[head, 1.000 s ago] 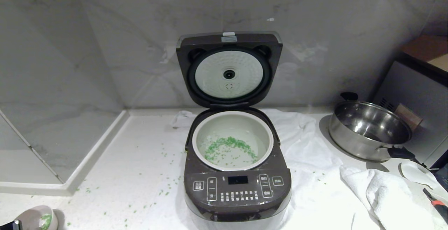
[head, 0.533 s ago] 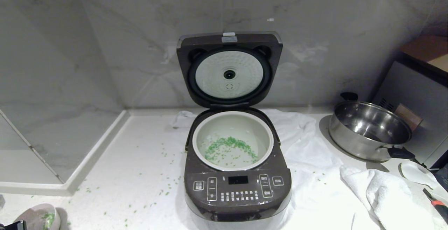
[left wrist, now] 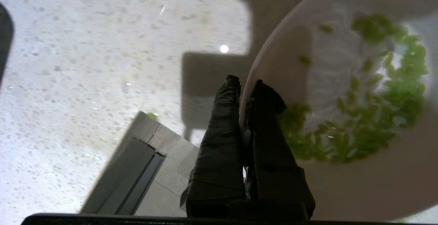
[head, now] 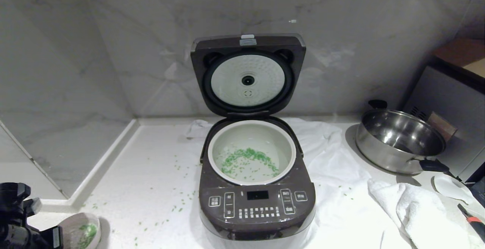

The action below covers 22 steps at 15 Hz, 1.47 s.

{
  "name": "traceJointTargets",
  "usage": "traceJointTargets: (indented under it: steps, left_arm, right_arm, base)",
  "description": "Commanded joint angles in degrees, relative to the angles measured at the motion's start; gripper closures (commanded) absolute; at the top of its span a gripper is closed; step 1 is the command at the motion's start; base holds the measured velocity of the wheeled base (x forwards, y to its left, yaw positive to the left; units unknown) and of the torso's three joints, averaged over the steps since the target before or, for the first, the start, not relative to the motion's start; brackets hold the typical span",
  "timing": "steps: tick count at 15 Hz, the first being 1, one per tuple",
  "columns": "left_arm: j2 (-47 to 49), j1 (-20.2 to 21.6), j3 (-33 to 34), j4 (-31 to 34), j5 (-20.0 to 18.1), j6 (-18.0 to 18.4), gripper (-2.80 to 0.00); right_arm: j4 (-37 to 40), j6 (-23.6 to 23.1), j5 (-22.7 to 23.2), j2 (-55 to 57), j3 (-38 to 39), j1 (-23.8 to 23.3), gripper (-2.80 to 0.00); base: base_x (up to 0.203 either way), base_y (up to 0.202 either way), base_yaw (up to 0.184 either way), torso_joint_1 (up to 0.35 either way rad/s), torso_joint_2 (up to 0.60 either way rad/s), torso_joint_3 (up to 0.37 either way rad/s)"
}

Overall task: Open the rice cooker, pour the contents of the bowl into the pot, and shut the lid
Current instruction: Pour the water from the bowl into the rice cooker

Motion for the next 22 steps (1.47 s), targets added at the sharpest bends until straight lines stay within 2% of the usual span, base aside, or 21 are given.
traceJointTargets:
  steps: [1, 6, 9, 15, 19, 22]
  left_arm:
    - [-3.4, -4.64, -1.49, 2.41, 0.11, -2.01, 0.0]
    - [-7.65, -14.32, -11.87, 17.62, -0.09, -9.9, 0.0]
    - [-8.05, -19.99, -18.49, 23.53, -0.12, -13.66, 0.0]
    - [-6.89, -27.46, -33.94, 36.6, -0.12, -17.85, 0.0]
    - [-3.93, -32.57, -46.92, 46.96, -0.12, -20.73, 0.0]
    - [-1.31, -35.14, -54.39, 52.25, -0.12, -21.77, 0.0]
  right_arm:
    - [-0.01, -0.01, 0.02, -0.01, 0.0, 0.01, 0.0]
    - [-0.01, -0.01, 0.02, -0.01, 0.0, 0.01, 0.0]
    - [-0.01, -0.01, 0.02, -0.01, 0.0, 0.01, 0.0]
    - [-0.01, -0.01, 0.02, -0.01, 0.0, 0.01, 0.0]
    - [-0.01, -0.01, 0.02, -0.01, 0.0, 0.01, 0.0]
    - [-0.01, -0.01, 0.02, -0.01, 0.0, 0.01, 0.0]
  base:
    - [0.0, 0.0, 0.0, 0.0, 0.0, 0.0]
    - [0.0, 0.0, 0.0, 0.0, 0.0, 0.0]
    - [0.0, 0.0, 0.0, 0.0, 0.0, 0.0]
    - [0.0, 0.0, 0.0, 0.0, 0.0, 0.0]
    - [0.0, 0.0, 0.0, 0.0, 0.0, 0.0]
    - [0.0, 0.0, 0.0, 0.0, 0.0, 0.0]
